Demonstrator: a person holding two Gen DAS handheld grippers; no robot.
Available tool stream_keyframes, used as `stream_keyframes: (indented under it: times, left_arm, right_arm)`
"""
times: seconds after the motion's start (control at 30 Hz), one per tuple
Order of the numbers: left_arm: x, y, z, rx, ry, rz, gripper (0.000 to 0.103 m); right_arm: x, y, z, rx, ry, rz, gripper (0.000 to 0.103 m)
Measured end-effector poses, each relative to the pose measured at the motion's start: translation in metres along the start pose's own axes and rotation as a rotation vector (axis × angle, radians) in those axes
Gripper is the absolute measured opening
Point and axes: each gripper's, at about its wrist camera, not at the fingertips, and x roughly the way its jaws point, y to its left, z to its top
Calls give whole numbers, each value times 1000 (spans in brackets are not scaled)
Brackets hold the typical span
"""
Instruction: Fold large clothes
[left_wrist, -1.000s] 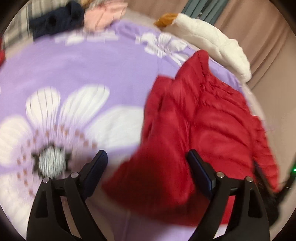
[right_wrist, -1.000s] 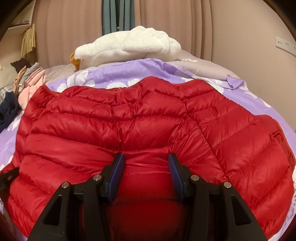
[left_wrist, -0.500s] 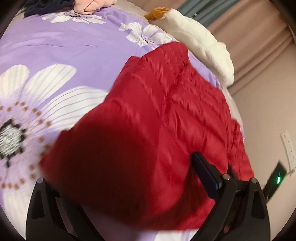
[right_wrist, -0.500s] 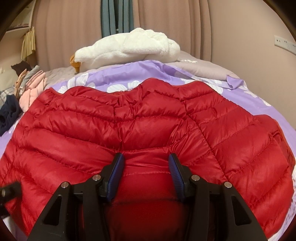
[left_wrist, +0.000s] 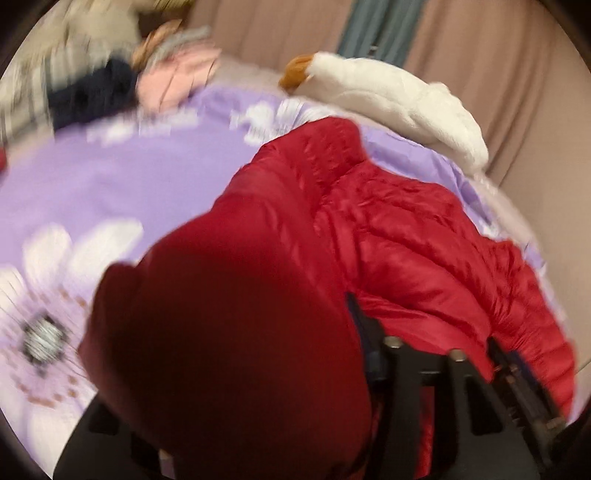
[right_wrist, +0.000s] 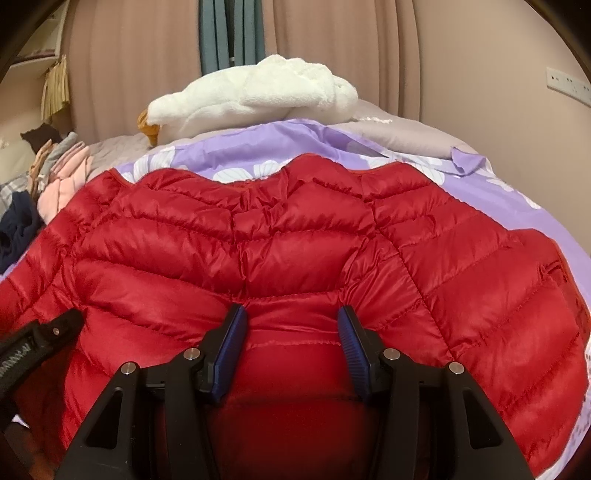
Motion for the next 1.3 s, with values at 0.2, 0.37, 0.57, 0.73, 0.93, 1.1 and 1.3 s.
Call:
stream_keyframes:
  times: [0.2, 0.37, 0.57, 0.73, 0.93, 1.1, 1.3]
  left_arm:
    - [-28, -18, 4, 133, -96, 40, 32]
    - [-52, -29, 9, 147, -165, 18, 32]
    - [-79, -59, 6, 199, -234, -31, 31]
    - [-101, -79, 6, 264, -282, -107, 30]
    - [-119, -107, 5, 254, -257, -276, 29]
    - [-127, -158, -19, 366, -255, -310, 31]
    - [-124, -203, -58, 447, -208, -386, 33]
  right_arm:
    - [-69, -62, 6, 183, -129, 21, 51]
    - [-90, -132, -1, 217, -100, -111, 51]
    - [-65, -171, -34, 345, 20, -73, 51]
    - [-47, -163, -46, 326, 31, -85, 51]
    - [-43, -195, -62, 503, 23, 86, 56]
    - [-46, -202, -68, 565, -13, 158, 56]
    - [-54, -217, -81, 660, -79, 268, 56]
